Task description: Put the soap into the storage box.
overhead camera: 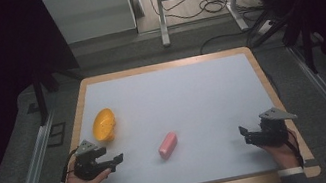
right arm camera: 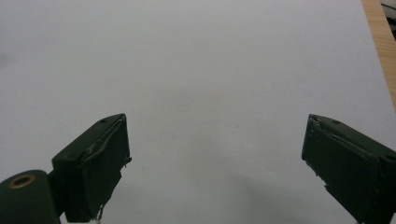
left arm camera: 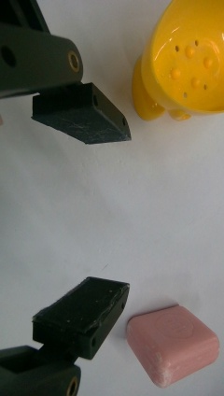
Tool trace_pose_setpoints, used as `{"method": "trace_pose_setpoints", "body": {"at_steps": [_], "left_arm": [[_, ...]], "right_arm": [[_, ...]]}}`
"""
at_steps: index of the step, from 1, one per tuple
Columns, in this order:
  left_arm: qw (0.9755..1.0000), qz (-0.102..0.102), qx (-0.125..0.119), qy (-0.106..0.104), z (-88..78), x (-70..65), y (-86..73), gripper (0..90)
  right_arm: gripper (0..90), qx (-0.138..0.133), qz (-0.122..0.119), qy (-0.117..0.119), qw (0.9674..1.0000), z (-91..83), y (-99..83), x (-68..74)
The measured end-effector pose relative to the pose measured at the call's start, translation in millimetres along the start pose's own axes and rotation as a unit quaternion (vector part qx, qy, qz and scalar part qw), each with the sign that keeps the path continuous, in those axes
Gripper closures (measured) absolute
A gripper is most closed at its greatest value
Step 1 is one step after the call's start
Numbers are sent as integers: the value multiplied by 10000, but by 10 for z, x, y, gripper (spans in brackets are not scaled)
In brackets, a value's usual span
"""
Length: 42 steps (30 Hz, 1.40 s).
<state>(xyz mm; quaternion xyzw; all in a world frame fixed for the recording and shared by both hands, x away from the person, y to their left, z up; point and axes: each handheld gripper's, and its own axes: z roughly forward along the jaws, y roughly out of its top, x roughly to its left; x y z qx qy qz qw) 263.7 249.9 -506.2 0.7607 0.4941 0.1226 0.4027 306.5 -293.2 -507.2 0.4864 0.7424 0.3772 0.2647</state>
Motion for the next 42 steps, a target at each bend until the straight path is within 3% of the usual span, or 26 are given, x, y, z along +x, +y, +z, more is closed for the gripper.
{"method": "trace_pose_setpoints", "body": {"at_steps": [5,10,16,23,34,42], "left_arm": [[10000,-6,-18,20,-33,4,-1,234],[9997,-184,-123,-90,-119,10,5,247],[9996,-234,-112,-114,-125,-1,4,250],[9998,-143,-55,-115,-91,-62,38,246],[9998,-217,30,14,-141,-147,88,259],[9999,-97,-31,2,-261,-237,265,257]], "right_arm": [[82,-28,-20,-23,10000,-12,-2,9],[87,-77,-33,6,10000,-23,-5,9],[90,-1,-124,-19,9999,3,-33,-8],[90,-9,-120,-23,9999,-20,-53,-39],[90,-99,-23,54,9999,-74,-70,-85],[91,-72,-75,91,9999,-30,-67,-96]]}}
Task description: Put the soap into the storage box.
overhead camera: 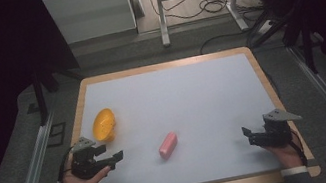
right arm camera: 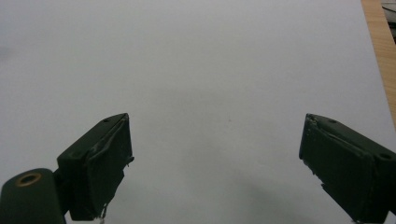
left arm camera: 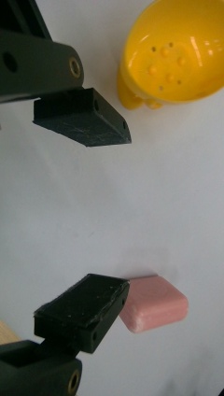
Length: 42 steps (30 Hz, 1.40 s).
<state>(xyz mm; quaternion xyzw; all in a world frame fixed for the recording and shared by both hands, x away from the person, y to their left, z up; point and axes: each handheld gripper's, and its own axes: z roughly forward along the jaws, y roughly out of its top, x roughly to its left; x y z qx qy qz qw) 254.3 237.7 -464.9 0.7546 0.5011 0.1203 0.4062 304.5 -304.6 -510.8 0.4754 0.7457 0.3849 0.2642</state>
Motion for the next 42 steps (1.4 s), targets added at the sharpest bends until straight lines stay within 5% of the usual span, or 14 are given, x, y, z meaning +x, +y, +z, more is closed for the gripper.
{"method": "trace_pose_setpoints", "body": {"at_steps": [14,42], "left_arm": [[9998,189,87,39,24,-84,136,254],[9952,732,651,-66,464,-497,460,254]], "right_arm": [[92,-8,22,-32,10000,-29,-1,-14],[93,127,-27,-95,9999,-7,-48,-11]]}}
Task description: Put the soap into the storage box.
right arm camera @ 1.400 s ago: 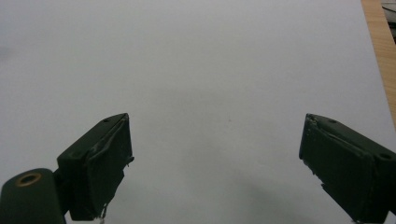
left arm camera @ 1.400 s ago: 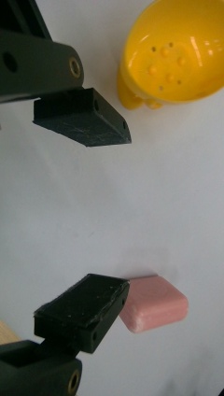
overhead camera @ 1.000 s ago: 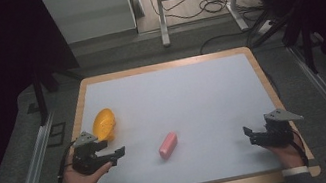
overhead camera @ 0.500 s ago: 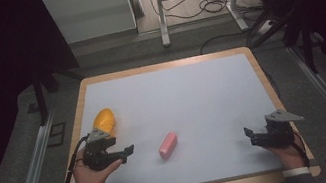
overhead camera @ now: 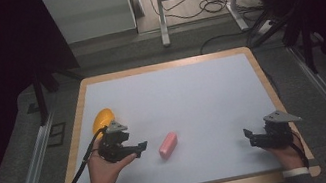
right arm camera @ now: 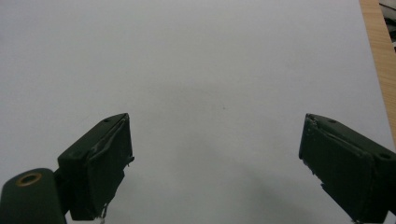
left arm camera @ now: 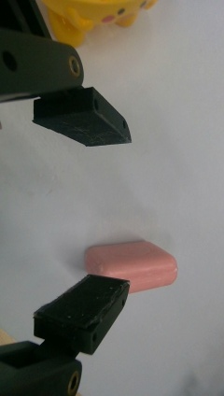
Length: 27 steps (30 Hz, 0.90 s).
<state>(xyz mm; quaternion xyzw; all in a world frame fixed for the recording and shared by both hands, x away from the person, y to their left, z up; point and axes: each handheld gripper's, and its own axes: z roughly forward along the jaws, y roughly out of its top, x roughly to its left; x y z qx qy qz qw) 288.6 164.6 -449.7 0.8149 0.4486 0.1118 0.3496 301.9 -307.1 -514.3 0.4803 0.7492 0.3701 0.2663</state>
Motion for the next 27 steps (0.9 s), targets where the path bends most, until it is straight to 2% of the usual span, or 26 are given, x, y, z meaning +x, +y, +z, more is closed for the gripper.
{"method": "trace_pose_setpoints", "body": {"at_steps": [11,19,27], "left_arm": [[9999,45,113,-87,90,-56,38,254],[9994,185,228,-176,184,-193,131,254],[9983,301,300,-392,355,-348,303,256]], "right_arm": [[93,-8,-1,-17,10000,-5,-2,-10],[93,-5,-8,-23,10000,-6,-5,-10],[93,-18,-98,4,10000,3,-9,5]]}}
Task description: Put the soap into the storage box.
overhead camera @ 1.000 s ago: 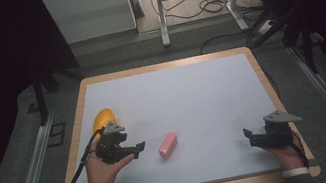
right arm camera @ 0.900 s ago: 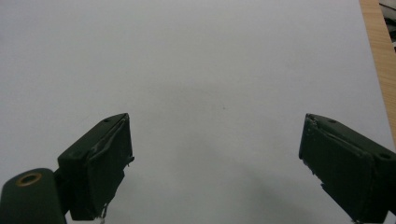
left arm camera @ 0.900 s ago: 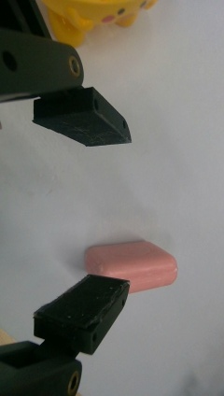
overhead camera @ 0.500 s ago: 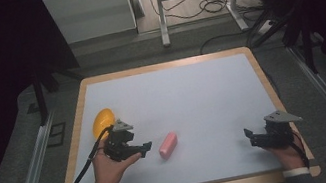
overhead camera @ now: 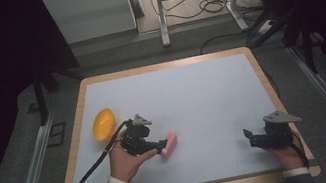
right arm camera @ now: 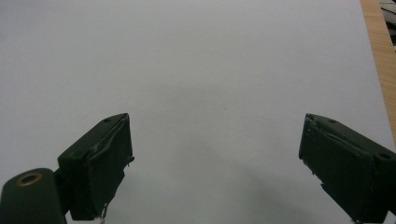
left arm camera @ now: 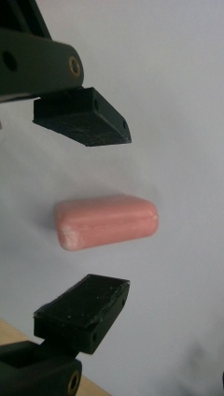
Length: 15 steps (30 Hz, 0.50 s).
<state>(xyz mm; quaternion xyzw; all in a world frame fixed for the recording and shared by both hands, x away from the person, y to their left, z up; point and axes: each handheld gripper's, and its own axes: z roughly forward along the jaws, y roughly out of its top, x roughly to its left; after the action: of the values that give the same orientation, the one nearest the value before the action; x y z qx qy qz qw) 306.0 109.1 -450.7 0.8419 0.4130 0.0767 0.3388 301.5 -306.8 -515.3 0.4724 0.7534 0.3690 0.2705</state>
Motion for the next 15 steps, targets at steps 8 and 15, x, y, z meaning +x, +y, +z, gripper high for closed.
{"method": "trace_pose_setpoints", "body": {"at_steps": [8,15], "left_arm": [[10000,-39,66,5,75,-14,-9,259],[9997,-5,234,-37,238,-74,-37,273]], "right_arm": [[93,27,27,-49,10000,-3,-16,-32],[93,43,2,-58,10000,7,-17,-18]]}}
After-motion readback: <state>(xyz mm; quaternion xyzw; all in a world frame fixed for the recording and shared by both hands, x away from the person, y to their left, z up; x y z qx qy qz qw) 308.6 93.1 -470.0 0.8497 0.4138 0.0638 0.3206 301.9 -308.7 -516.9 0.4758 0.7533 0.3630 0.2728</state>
